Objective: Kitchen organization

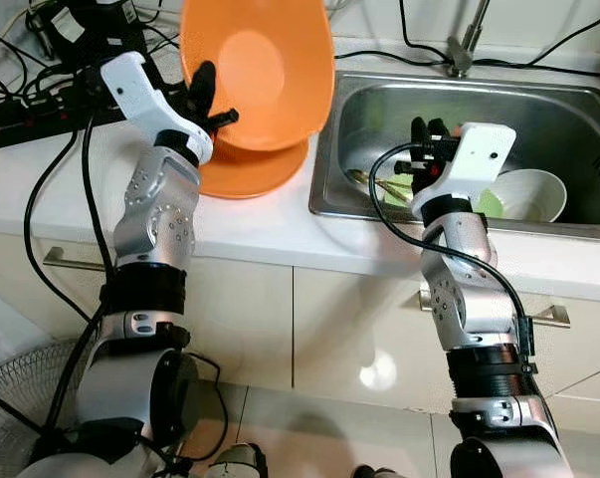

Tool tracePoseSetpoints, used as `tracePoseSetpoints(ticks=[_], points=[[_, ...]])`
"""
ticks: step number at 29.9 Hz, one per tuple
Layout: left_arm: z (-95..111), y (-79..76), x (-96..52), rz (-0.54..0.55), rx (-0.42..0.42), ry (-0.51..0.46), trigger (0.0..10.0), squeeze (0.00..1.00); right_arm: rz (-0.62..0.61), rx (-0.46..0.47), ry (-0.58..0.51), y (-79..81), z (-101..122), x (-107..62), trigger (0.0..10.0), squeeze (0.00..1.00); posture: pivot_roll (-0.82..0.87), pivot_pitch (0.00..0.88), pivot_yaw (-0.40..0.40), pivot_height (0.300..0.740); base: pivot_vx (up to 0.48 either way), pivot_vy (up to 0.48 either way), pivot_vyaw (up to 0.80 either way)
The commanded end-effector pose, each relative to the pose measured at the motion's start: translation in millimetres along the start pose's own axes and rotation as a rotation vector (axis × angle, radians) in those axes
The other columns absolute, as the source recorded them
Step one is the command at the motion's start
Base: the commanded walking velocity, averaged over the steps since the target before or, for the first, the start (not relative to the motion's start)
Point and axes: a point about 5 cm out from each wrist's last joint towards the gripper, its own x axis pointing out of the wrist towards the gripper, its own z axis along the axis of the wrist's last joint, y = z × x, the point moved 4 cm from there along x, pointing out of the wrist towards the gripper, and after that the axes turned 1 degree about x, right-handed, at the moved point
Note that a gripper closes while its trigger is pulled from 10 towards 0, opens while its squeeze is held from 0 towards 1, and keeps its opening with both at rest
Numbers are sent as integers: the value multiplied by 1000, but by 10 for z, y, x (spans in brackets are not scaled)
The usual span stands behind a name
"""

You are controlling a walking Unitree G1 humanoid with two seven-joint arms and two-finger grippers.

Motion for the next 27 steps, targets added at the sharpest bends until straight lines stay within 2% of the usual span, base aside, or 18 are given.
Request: tracePoseSetpoints(ticks=[1,6,11,16,27], points=[[193,-77,2,-46,50,-75,10000,0,14,14,-18,-2,47,34,10000,1000,64,36,29,740,0,0,0],[169,-93,-41,-67,93,-75,10000,0,42,13,-36,-15,109,91,10000,1000,66,32,30,740,0,0,0],[162,-110,-39,-71,94,-75,10000,0,70,13,-50,2,145,136,10000,1000,65,30,37,740,0,0,0],[148,-217,-55,-124,112,-78,10000,0,170,16,-70,142,206,147,10000,1000,60,26,37,740,0,0,0],[113,-351,-95,-226,134,-66,10000,0,224,27,-46,238,124,114,10000,1000,66,17,34,740,0,0,0]])
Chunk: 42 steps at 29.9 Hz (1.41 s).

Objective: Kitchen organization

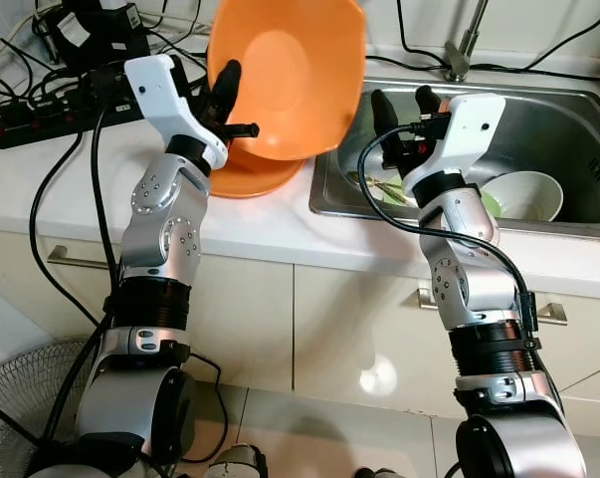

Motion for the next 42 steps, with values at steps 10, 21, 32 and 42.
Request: tracePoseSetpoints(ticks=[10,21,32,42], points=[[242,-112,-15,-91,18,-105,10000,0,16,8,12,50,-53,3,10000,1000,69,8,27,740,0,0,0],[275,-190,-56,-210,31,-100,10000,0,0,101,37,21,-101,16,10000,0,72,0,25,740,0,0,0],[210,-165,-106,-305,52,-37,10000,0,43,271,61,42,-135,5,10000,0,70,6,25,740,0,0,0],[160,-114,-117,-330,20,-5,10000,0,110,426,86,115,-180,-40,10000,0,69,14,24,740,0,0,0]])
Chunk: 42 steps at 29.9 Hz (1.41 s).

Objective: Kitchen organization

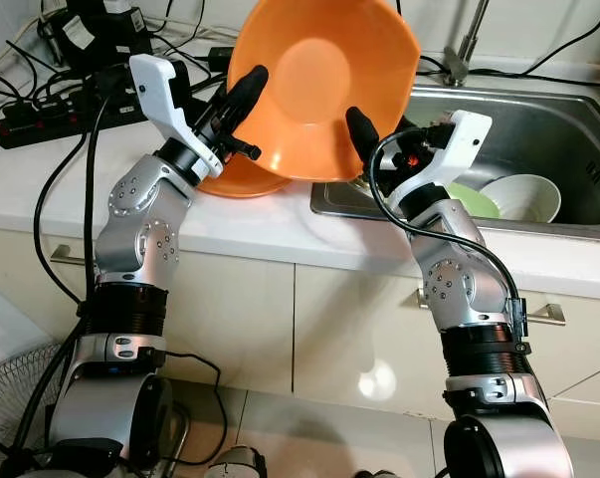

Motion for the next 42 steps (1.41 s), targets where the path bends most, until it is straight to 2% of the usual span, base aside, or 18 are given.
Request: tracePoseSetpoints(ticks=[1,4,9,10,11,13,14,16,17,42], points=[[95,-12,22,-26,3,-23,10000,0,19,64,-13,12,33,-14,10000,0,70,16,24,740,0,0,0],[88,-28,11,-59,-16,-6,10000,0,18,142,-15,-30,27,-32,10000,0,70,20,27,740,0,0,0],[78,2,-10,-69,-14,11,10000,0,28,154,-10,-51,26,-52,10000,0,71,22,27,740,0,0,0],[83,15,-12,-68,-15,12,10000,0,29,156,-8,-61,22,-58,8863,0,71,23,27,740,0,0,0],[92,27,-14,-68,-19,13,10000,0,29,153,-4,-75,16,-65,5137,0,72,23,31,740,0,0,0],[92,27,-14,-68,-19,13,10000,0,29,153,-4,-75,16,-65,5137,0,72,23,31,740,0,0,0],[100,17,-14,-80,-14,21,10000,0,26,132,3,-95,6,-72,2078,0,73,24,31,740,0,0,0],[101,10,-14,-86,-10,26,10000,0,24,120,7,-104,2,-76,2078,0,73,24,31,740,0,0,0],[110,2,-13,-93,-9,30,10000,0,27,121,8,-103,-1,-79,0,0,77,29,36,740,0,0,0],[155,-104,41,-149,-15,43,10000,0,80,128,19,0,-67,-97,0,0,87,34,48,740,0,0,0]])
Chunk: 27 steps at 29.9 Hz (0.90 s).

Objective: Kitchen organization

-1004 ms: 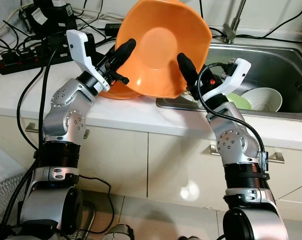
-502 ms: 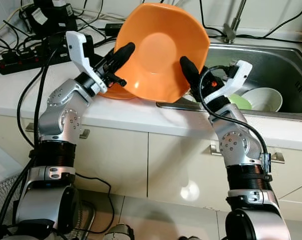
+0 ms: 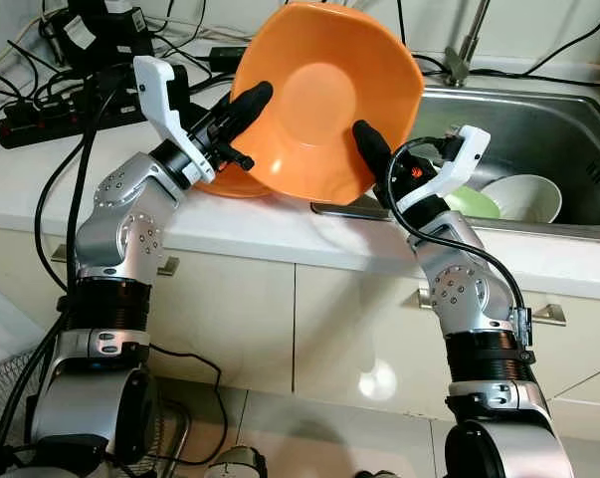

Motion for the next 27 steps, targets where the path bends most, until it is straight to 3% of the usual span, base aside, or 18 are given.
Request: tracePoseSetpoints(ticks=[1,27], points=[[155,-92,75,-49,22,-41,10000,0,18,-15,-5,30,15,-10,0,0,86,34,49,740,0,0,0],[71,-47,53,-24,38,-4,10000,0,37,-28,-16,45,58,-13,0,0,84,22,45,740,0,0,0]])
